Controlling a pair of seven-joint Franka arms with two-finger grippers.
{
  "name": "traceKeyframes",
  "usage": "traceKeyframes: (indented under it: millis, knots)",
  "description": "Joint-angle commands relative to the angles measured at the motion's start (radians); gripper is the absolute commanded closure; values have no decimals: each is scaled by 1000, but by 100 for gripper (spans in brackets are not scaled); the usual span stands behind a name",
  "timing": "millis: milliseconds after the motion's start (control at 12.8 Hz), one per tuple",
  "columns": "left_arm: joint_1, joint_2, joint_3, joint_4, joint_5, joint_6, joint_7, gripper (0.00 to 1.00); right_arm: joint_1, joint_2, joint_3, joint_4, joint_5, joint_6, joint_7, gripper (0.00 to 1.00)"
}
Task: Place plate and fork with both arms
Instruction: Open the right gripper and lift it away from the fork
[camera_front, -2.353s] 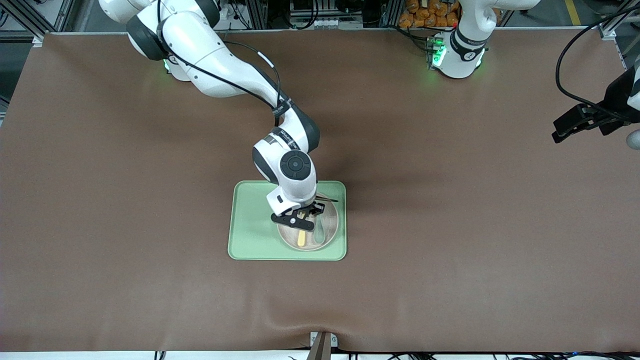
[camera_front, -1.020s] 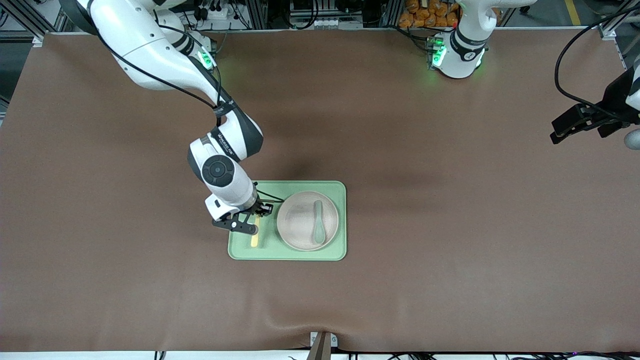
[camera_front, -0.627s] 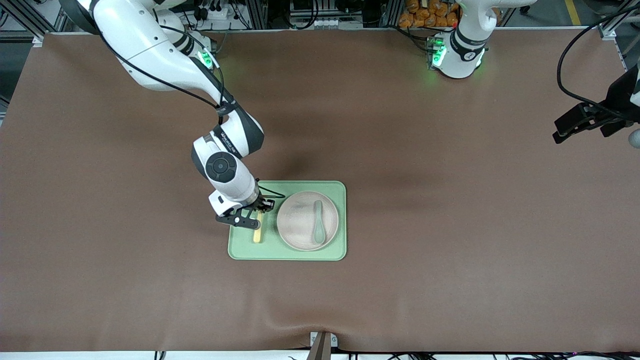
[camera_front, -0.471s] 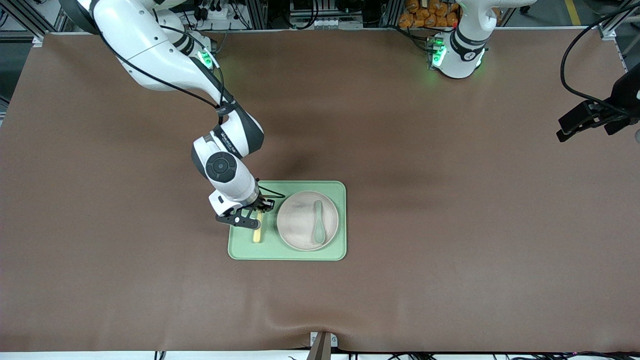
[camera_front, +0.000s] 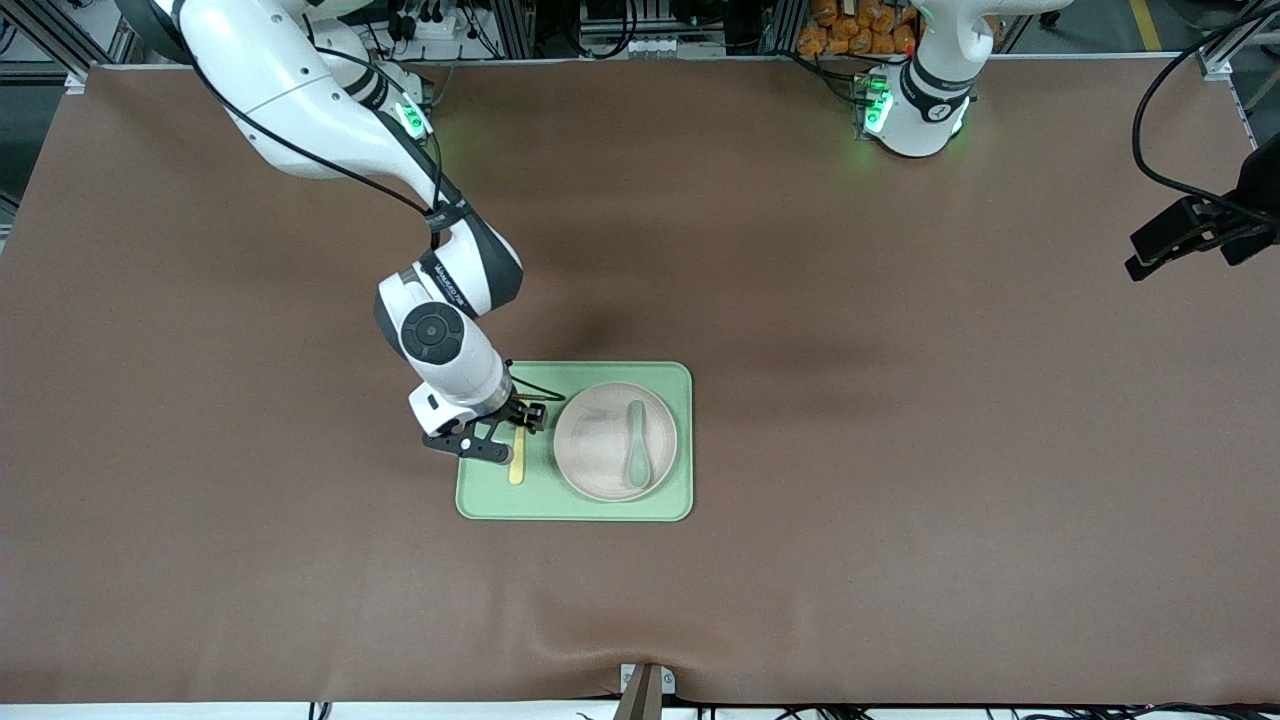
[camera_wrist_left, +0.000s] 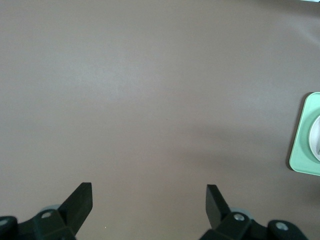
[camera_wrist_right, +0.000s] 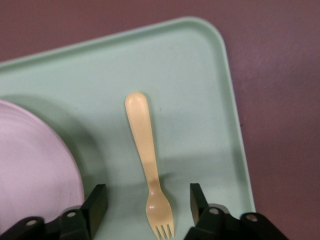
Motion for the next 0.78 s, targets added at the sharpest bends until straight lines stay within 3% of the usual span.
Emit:
traceKeyframes:
  millis: [0,314,471,549,706]
  knots:
    - [9,-21,-4,-9,8,-28,15,0,-72,-64,24,30,-28,-85,-7,0]
    - [8,-27,-12,-9,11,-32,10,0,-140,-165,33,140,-19,-412,-139,0]
    - [8,-34,-12,-11,11,-32,16,0,-204,-214,84,195,-25,-590,-145,0]
    - [8,-34,-10,-11,11,-31,16,0,-258,-244,122,205,-23,-638,-184,0]
    - [8,-36,-10,-12,11,-32,19,0,-301,-310,132,202,-17,-688,-310,0]
